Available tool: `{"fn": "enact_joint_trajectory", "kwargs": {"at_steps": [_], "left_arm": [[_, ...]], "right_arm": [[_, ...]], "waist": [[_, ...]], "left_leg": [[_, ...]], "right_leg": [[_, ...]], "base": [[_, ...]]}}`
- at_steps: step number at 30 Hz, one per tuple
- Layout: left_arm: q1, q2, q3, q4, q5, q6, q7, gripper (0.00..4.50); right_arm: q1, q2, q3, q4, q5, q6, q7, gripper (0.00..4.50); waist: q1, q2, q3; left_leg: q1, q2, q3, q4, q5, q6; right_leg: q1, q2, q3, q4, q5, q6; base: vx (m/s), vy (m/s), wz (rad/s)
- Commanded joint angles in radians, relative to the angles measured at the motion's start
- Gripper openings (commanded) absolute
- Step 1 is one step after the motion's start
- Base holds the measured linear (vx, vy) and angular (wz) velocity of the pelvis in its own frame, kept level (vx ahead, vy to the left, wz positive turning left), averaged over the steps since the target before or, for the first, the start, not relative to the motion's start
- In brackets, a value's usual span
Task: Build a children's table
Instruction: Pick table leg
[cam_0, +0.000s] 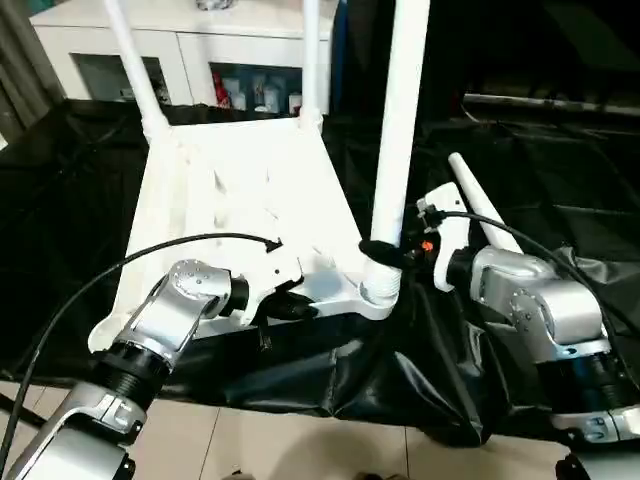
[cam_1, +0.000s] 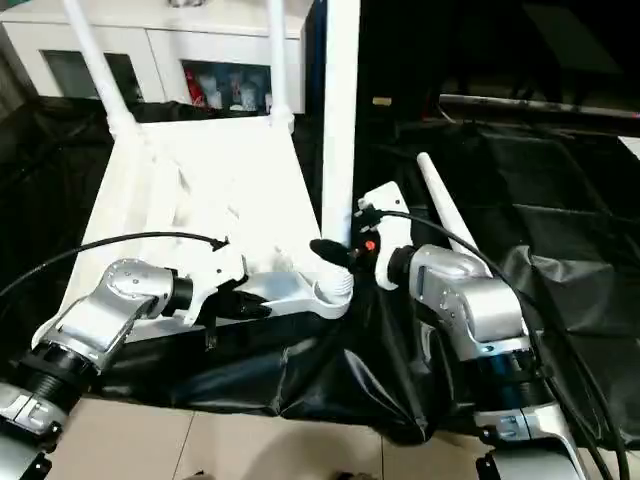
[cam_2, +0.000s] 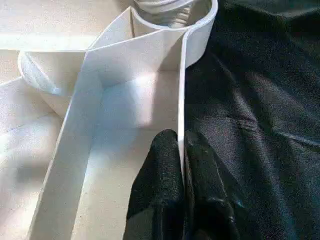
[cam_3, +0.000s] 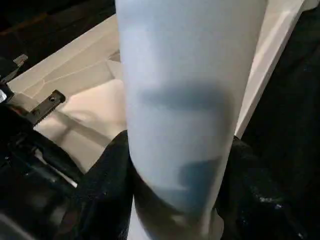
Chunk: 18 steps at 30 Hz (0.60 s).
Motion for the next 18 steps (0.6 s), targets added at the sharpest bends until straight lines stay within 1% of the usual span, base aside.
{"fn": "enact_joint_trajectory", "kwargs": {"at_steps": [1, 4, 5, 6, 7, 8, 9, 10, 11, 13, 14, 15, 17, 18], "left_arm": [[-0.005, 0.01, 0.032, -0.029, -0.001, 0.015, 0.025, 0.0], [-0.004, 0.013, 0.031, -0.035, 0.001, 0.016, 0.025, 0.0], [-0.002, 0.014, 0.031, -0.037, 0.002, 0.015, 0.026, 0.0], [-0.002, 0.014, 0.031, -0.037, 0.002, 0.015, 0.026, 0.0], [-0.002, 0.015, 0.031, -0.037, 0.002, 0.015, 0.026, 0.0], [-0.001, 0.015, 0.032, -0.039, 0.002, 0.014, 0.027, 0.0], [-0.001, 0.016, 0.032, -0.041, 0.002, 0.015, 0.027, 0.0], [0.0, 0.016, 0.032, -0.045, 0.001, 0.017, 0.026, 0.0], [0.0, 0.017, 0.031, -0.049, 0.001, 0.018, 0.025, 0.0], [0.001, 0.018, 0.031, -0.054, 0.0, 0.02, 0.023, 0.0], [0.001, 0.018, 0.03, -0.063, -0.001, 0.022, 0.019, 0.0], [0.0, 0.018, 0.03, -0.064, -0.001, 0.022, 0.019, 0.0], [-0.002, 0.021, 0.028, -0.088, -0.004, 0.033, 0.013, 0.0], [-0.002, 0.022, 0.028, -0.099, -0.006, 0.04, 0.011, 0.0]], "right_arm": [[0.005, -0.001, -0.013, -0.031, 0.017, 0.017, 0.003, 1.89], [0.002, 0.001, -0.014, -0.037, 0.027, 0.027, 0.005, 1.89], [-0.001, 0.004, -0.016, -0.042, 0.033, 0.033, 0.006, 1.89], [-0.001, 0.004, -0.016, -0.042, 0.033, 0.033, 0.006, 1.89], [-0.002, 0.005, -0.016, -0.043, 0.034, 0.036, 0.008, 1.89], [-0.002, 0.006, -0.017, -0.044, 0.036, 0.039, 0.009, 1.89], [-0.003, 0.006, -0.017, -0.043, 0.035, 0.039, 0.009, 1.89], [-0.003, 0.003, -0.014, -0.04, 0.029, 0.035, 0.01, 1.89], [-0.003, 0.0, -0.008, -0.034, 0.02, 0.026, 0.012, 1.89], [-0.003, -0.002, -0.001, -0.024, 0.007, 0.012, 0.01, 1.89], [-0.002, 0.0, -0.002, -0.011, 0.006, 0.005, 0.01, 1.89], [-0.002, 0.001, -0.002, -0.008, 0.005, 0.003, 0.01, 1.89], [0.0, 0.004, 0.005, 0.021, -0.006, -0.017, 0.006, 1.89], [0.003, 0.004, 0.008, 0.024, -0.008, -0.019, 0.005, 1.89]], "waist": [[0.004, 0.002, -0.081], [0.005, 0.0, -0.081], [0.005, -0.003, -0.081], [0.005, -0.002, -0.081], [0.005, 0.0, -0.081], [0.003, -0.006, -0.081], [0.004, -0.004, -0.081], [0.003, -0.007, -0.081], [0.004, -0.005, -0.081], [0.003, -0.006, -0.08], [0.003, -0.008, -0.08], [0.003, -0.007, -0.081], [0.004, -0.01, -0.081], [0.003, -0.009, -0.078]], "left_leg": [[-0.009, 0.006, 0.011, -0.069, -0.15, 0.046], [-0.009, 0.006, 0.012, -0.069, -0.148, 0.047], [-0.009, 0.006, 0.012, -0.069, -0.143, 0.047], [-0.01, 0.006, 0.012, -0.069, -0.139, 0.048], [-0.009, 0.008, 0.012, -0.07, -0.139, 0.05], [-0.01, 0.008, 0.012, -0.069, -0.139, 0.05], [-0.01, 0.007, 0.012, -0.069, -0.139, 0.049], [-0.01, 0.007, 0.013, -0.069, -0.138, 0.049], [-0.009, 0.008, 0.013, -0.07, -0.136, 0.048], [-0.01, 0.007, 0.013, -0.069, -0.131, 0.048], [-0.01, 0.007, 0.014, -0.069, -0.131, 0.048], [-0.01, 0.007, 0.014, -0.069, -0.13, 0.049], [-0.011, 0.008, 0.014, -0.069, -0.119, 0.049], [-0.012, 0.008, 0.014, -0.07, -0.114, 0.051]], "right_leg": [[0.077, -0.054, 0.047, -0.08, -0.424, -0.034], [0.077, -0.055, 0.048, -0.08, -0.429, -0.033], [0.077, -0.055, 0.048, -0.078, -0.43, -0.032], [0.078, -0.056, 0.049, -0.078, -0.428, -0.031], [0.076, -0.055, 0.049, -0.079, -0.425, -0.033], [0.077, -0.055, 0.049, -0.078, -0.423, -0.033], [0.076, -0.056, 0.049, -0.078, -0.425, -0.034], [0.076, -0.056, 0.05, -0.08, -0.43, -0.032], [0.076, -0.057, 0.05, -0.078, -0.432, -0.032], [0.075, -0.057, 0.051, -0.078, -0.43, -0.031], [0.076, -0.057, 0.051, -0.078, -0.433, -0.028], [0.076, -0.057, 0.051, -0.078, -0.433, -0.029], [0.075, -0.058, 0.052, -0.075, -0.423, -0.033], [0.075, -0.057, 0.053, -0.074, -0.414, -0.038]], "base": [[0.0, 0.0, 0.0], [0.0, 0.0, 0.0], [0.0, 0.0, 0.0], [0.0, 0.0, 0.0], [0.0, 0.0, 0.0], [0.0, 0.0, 0.0], [0.0, 0.0, 0.0], [0.0, 0.0, 0.0], [0.0, 0.0, 0.0], [0.0, 0.0, 0.0], [0.0, 0.0, 0.0], [0.0, 0.0, 0.0], [0.0, 0.0, 0.0], [0.0, 0.0, 0.0]]}}
